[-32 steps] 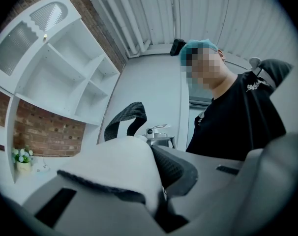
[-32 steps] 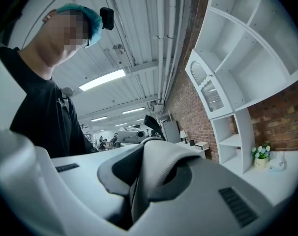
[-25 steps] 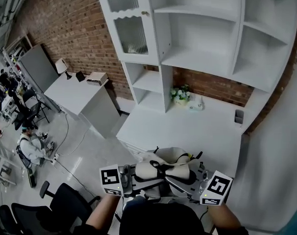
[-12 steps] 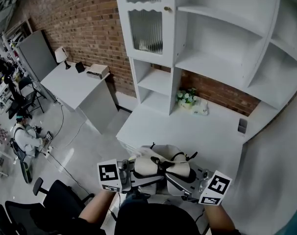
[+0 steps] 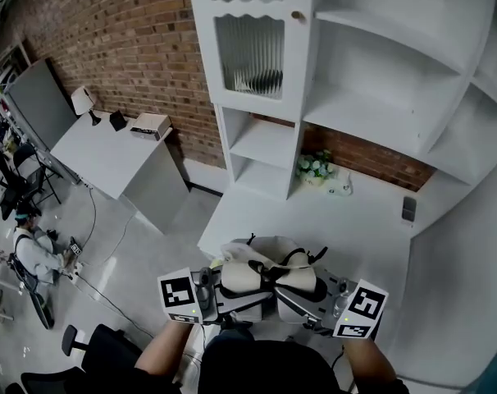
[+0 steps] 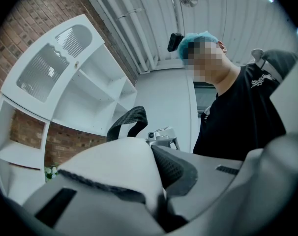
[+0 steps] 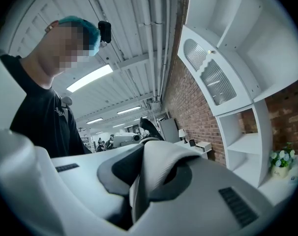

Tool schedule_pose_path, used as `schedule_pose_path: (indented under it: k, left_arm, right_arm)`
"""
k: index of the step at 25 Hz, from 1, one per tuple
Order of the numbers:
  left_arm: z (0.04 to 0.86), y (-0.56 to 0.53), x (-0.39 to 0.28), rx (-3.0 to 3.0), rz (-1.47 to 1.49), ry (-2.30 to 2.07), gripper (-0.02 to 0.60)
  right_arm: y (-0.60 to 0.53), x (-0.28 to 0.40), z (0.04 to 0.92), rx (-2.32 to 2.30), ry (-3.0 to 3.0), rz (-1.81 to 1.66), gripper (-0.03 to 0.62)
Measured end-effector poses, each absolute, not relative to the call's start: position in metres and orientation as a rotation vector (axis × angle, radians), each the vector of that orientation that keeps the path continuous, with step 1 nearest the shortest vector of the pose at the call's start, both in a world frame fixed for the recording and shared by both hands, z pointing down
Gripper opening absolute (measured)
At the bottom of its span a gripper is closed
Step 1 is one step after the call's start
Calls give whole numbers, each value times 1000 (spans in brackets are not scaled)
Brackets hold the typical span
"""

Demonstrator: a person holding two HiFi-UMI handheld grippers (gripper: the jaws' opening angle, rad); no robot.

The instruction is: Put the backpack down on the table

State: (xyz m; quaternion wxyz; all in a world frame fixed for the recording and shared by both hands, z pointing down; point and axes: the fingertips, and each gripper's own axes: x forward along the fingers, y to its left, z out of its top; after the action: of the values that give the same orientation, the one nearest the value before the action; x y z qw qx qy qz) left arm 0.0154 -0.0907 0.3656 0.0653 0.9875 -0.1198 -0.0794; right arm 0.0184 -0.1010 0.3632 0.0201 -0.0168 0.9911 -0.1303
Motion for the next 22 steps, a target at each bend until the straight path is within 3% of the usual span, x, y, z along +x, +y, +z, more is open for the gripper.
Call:
schedule_pose_path:
  k: [22]
  left_arm:
    - [355,-151,-156,3080,-255,-161,43]
  right_arm:
    - [-163,-152,352,-257,3037,-396,48]
